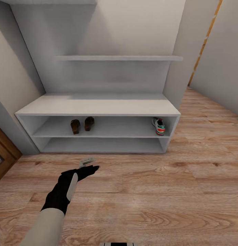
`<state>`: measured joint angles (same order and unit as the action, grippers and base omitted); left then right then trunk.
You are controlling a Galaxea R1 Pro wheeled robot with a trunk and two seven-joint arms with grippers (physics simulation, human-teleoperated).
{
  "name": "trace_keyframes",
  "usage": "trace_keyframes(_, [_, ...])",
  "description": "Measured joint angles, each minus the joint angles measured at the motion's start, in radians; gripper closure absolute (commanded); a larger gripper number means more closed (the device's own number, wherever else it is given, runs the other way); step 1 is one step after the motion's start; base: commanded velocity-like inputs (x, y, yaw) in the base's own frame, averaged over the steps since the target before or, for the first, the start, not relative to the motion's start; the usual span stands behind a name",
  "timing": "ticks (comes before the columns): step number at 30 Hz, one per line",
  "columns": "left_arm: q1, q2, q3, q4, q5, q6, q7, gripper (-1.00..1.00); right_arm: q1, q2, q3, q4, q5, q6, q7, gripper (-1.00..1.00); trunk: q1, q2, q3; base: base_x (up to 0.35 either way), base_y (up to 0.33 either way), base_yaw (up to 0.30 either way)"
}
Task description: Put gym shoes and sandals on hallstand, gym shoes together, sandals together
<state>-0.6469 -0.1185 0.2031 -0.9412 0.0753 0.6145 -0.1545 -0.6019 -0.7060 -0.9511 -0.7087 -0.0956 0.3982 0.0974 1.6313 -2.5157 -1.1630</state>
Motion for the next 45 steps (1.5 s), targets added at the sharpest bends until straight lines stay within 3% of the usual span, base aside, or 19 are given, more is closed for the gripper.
trace_keyframes(1, [0.000,0.017,0.000,-0.002,0.001,-0.003,-0.009,-1.00,0.000,0.000,0.000,0.000,0.000,0.000,0.000,1.00,0.000,0.000,0.000,0.000,0.000,0.000])
trace_keyframes(4, [0.002,0.110,0.000,-0.006,0.005,-0.050,-0.171,-1.00,0.000,0.000,0.000,0.001,0.000,0.000,0.000,1.00,0.000,0.000,0.000,0.000,0.000,0.000])
trace_keyframes(7, [0.008,0.222,0.008,-0.003,0.006,-0.213,-0.590,-1.00,0.000,0.000,0.000,0.001,0.000,0.000,0.000,1.00,0.000,0.000,0.000,0.000,0.000,0.000])
trace_keyframes(9, [0.010,0.308,0.053,0.004,0.011,-0.359,-0.987,-1.00,0.000,0.000,0.000,0.001,0.000,0.000,0.001,1.00,0.000,0.000,0.000,0.000,0.000,0.000])
trace_keyframes(12, [0.011,0.336,0.115,0.006,0.013,-0.397,-1.200,-1.00,0.000,0.001,0.000,0.001,0.000,0.000,0.002,1.00,0.000,0.000,0.000,0.000,0.000,0.000])
trace_keyframes(14, [0.012,0.348,0.207,0.006,0.012,-0.427,-1.357,-1.00,0.000,0.002,0.001,0.004,-0.001,0.000,0.003,1.00,0.000,0.000,0.000,0.000,0.000,0.000])
trace_keyframes(18, [0.014,0.352,0.271,0.007,0.011,-0.470,-1.412,-1.00,0.000,0.003,0.003,0.007,0.000,0.000,0.003,1.00,0.000,0.000,0.000,0.000,0.000,0.000])
trace_keyframes(24, [0.019,0.327,0.285,0.063,-0.021,-0.488,-1.412,-1.00,0.000,0.016,0.005,0.008,-0.002,0.000,0.006,1.00,0.000,0.000,0.000,0.000,0.000,0.000])
trace_keyframes(26, [0.019,0.324,0.285,0.074,-0.047,-0.489,-1.412,-1.00,0.000,0.035,0.011,0.006,-0.002,0.000,0.006,1.00,0.000,0.000,0.000,0.000,0.000,0.000])
trace_keyframes(27, [0.020,0.299,0.284,0.084,-0.082,-0.490,-1.412,-1.00,0.000,0.073,0.037,0.004,-0.002,0.001,0.006,1.00,0.000,0.000,0.000,0.000,0.000,0.000])
trace_keyframes(29, [0.020,0.285,0.284,0.086,-0.088,-0.490,-1.412,-1.00,0.000,0.098,0.061,0.005,-0.004,0.001,0.006,1.00,0.000,0.000,0.000,0.000,0.000,0.000])
trace_keyframes(33, [0.020,0.268,0.283,0.090,-0.093,-0.490,-1.412,-1.00,0.000,0.205,0.235,0.007,-0.008,0.000,0.006,1.00,0.000,0.000,0.000,0.000,0.000,0.000])
trace_keyframes(34, [0.020,0.267,0.283,0.092,-0.103,-0.490,-1.411,-1.00,-0.001,0.281,0.320,0.008,0.010,0.000,-0.003,1.00,0.000,0.000,0.000,0.000,0.000,0.000])
trace_keyframes(35, [0.020,0.266,0.282,0.093,-0.114,-0.490,-1.411,-1.00,0.000,0.391,0.477,0.014,0.005,0.001,-0.001,1.00,0.000,0.000,0.000,0.000,0.000,0.000])
trace_keyframes(36, [0.020,0.266,0.282,0.094,-0.118,-0.490,-1.411,-1.00,-0.001,0.451,0.639,0.007,-0.014,0.002,-0.003,1.00,0.000,0.000,0.000,0.000,0.000,0.000])
trace_keyframes(37, [0.020,0.266,0.282,0.094,-0.124,-0.490,-1.411,-1.00,0.000,0.468,0.684,0.006,-0.008,0.003,-0.004,1.00,0.000,0.000,0.000,0.000,0.000,0.000])
trace_keyframes(38, [0.020,0.266,0.282,0.094,-0.133,-0.490,-1.411,-1.00,0.000,0.501,0.725,0.005,0.000,0.012,-0.004,1.00,0.000,0.000,0.000,0.000,0.000,0.000])
trace_keyframes(41, [0.019,0.266,0.282,0.094,-0.141,-0.490,-1.410,-1.00,0.000,0.606,0.763,0.002,0.013,0.096,-0.006,1.00,0.000,0.000,0.000,0.000,0.000,0.000])
trace_keyframes(45, [0.020,0.266,0.282,0.094,-0.143,-0.490,-1.410,-1.00,0.000,0.667,0.772,0.002,0.091,0.226,-0.008,1.00,0.000,0.000,0.000,0.000,0.000,0.000])
